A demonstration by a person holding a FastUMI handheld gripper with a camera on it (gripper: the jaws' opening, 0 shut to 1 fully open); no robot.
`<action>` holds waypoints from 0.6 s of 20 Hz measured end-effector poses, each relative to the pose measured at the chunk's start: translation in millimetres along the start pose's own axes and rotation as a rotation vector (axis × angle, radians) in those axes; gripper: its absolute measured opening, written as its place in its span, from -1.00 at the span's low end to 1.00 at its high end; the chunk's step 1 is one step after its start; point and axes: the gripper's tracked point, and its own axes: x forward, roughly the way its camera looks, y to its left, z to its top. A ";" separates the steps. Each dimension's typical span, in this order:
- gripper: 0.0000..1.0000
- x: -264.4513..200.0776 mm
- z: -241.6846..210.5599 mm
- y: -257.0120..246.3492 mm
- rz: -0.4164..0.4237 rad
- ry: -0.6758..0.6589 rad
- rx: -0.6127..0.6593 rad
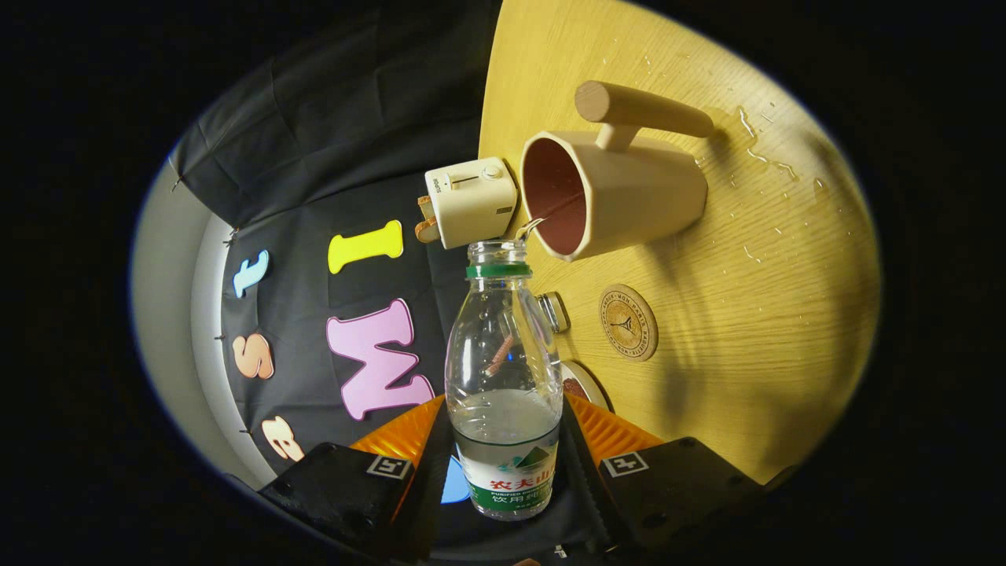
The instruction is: Take the bottle from table, then pour the juice into the cup, finally place the bottle on the coaster
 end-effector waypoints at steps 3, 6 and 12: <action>0.46 1.0 -1.2 1.5 0.001 -0.007 0.025; 0.46 1.8 -1.6 2.5 0.004 -0.015 0.051; 0.45 2.6 -0.6 10.1 0.018 -0.041 0.103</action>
